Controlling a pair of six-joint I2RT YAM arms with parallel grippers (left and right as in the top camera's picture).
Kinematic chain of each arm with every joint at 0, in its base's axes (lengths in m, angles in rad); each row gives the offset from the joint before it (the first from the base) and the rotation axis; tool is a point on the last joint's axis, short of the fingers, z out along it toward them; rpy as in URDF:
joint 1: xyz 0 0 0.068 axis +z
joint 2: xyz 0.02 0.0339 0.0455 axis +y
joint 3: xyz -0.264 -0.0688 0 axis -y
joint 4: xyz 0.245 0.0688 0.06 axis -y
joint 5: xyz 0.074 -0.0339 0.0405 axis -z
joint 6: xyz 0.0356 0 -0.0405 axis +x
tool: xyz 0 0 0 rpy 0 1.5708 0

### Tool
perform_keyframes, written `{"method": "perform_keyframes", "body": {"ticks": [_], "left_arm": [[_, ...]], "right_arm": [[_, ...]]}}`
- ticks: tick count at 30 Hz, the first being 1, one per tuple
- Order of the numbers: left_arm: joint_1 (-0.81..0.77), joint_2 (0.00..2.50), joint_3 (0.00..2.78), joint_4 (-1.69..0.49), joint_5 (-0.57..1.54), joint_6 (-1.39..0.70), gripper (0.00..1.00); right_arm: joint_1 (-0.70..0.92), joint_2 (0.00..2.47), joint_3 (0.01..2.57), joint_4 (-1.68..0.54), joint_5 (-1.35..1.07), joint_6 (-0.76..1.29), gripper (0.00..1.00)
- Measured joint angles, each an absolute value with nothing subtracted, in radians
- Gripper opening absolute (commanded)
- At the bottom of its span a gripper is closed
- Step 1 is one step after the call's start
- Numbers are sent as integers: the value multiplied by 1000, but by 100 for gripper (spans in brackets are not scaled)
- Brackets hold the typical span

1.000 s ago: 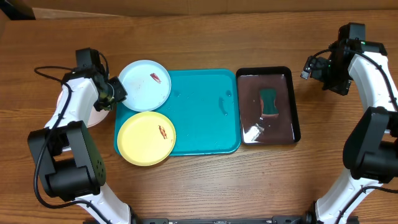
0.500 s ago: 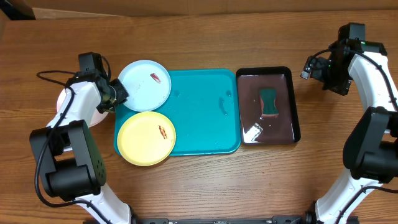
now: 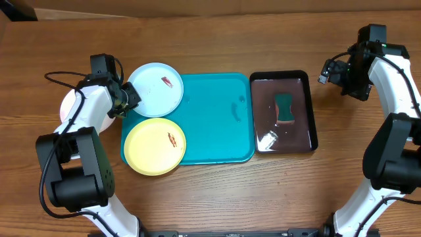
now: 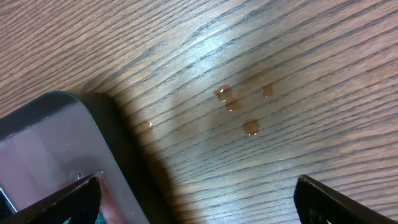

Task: Clean dirty plates on tray and stack at the side
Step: 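Slide the light blue plate toward the teal tray center with left gripper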

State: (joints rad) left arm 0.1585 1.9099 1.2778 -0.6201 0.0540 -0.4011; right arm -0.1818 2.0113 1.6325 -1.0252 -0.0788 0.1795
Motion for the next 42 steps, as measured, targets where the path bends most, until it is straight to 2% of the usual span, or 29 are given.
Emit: {"method": "perform_keyframes", "body": {"ticks": [10,13,19,29,42], "left_arm": [[159,1910,1245,-609,40,-413,16],[159,1910,1244,-604,39,-413,4],[159,1910,1244,-589,89,-419,4],[136,1910,1244,-593,369,-420,4],[-65,1910,1244,-590,414,-444,4]], "right_arm": [[-182,2011,1633,-1025,-78,179,100],[-182,2011,1633,-1025,-78,180,100],[-182,2011,1633,-1026,-79,180,100],[-182,2011,1633,-1025,-79,180,100],[-182,2011,1633,-1025,-78,179,100]]}}
